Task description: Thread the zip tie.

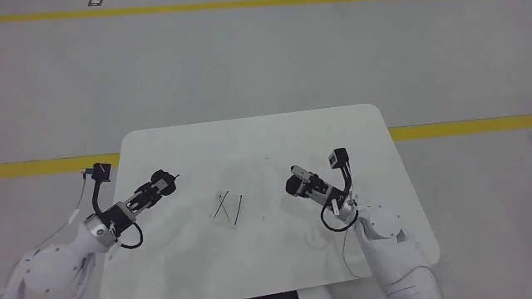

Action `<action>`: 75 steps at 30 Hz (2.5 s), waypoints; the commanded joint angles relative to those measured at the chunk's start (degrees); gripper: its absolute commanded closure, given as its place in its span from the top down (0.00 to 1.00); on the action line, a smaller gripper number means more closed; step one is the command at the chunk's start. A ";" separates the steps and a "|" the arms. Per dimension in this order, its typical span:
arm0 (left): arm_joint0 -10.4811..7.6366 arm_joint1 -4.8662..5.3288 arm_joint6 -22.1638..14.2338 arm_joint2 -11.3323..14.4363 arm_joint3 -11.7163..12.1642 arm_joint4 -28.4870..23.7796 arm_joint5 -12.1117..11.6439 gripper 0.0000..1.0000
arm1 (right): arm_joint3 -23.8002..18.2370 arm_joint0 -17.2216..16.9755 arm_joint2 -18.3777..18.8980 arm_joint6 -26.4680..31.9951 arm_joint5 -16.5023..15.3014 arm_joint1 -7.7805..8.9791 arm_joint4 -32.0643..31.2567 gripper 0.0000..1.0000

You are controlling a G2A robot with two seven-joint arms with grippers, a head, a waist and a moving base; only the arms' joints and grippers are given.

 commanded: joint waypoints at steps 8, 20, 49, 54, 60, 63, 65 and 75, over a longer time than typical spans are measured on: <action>0.00 0.00 0.00 0.00 0.00 0.00 0.00 0.00 | -8.47 3.32 -13.36 -6.85 22.08 -0.58 -16.60 1.00; -0.22 0.12 1.99 -1.84 1.82 0.26 0.57 0.00 | -8.27 5.63 -17.26 -6.64 25.03 -0.74 -18.91 1.00; 0.67 0.27 1.26 -3.61 1.21 -1.48 0.00 0.00 | -2.69 14.39 -32.05 -15.23 32.35 -3.94 -31.11 1.00; 1.36 0.36 2.19 -5.71 2.55 -1.81 -0.92 0.00 | -1.12 14.81 -31.70 -14.58 32.35 -5.68 -34.33 1.00; 3.86 0.48 2.66 -9.86 3.75 -3.66 -1.82 0.00 | -0.19 15.21 -30.67 -9.41 32.35 -7.66 -37.49 1.00; 4.69 0.48 2.41 -10.77 3.03 -3.86 -1.83 0.00 | -0.45 15.22 -30.53 -9.02 32.35 -7.73 -37.49 1.00; 4.69 0.48 2.41 -10.77 3.03 -3.86 -1.83 0.00 | -0.45 15.22 -30.53 -9.02 32.35 -7.73 -37.49 1.00; 4.69 0.48 2.41 -10.77 3.03 -3.86 -1.83 0.00 | -0.22 15.14 -33.77 -12.23 32.35 -8.79 -40.10 1.00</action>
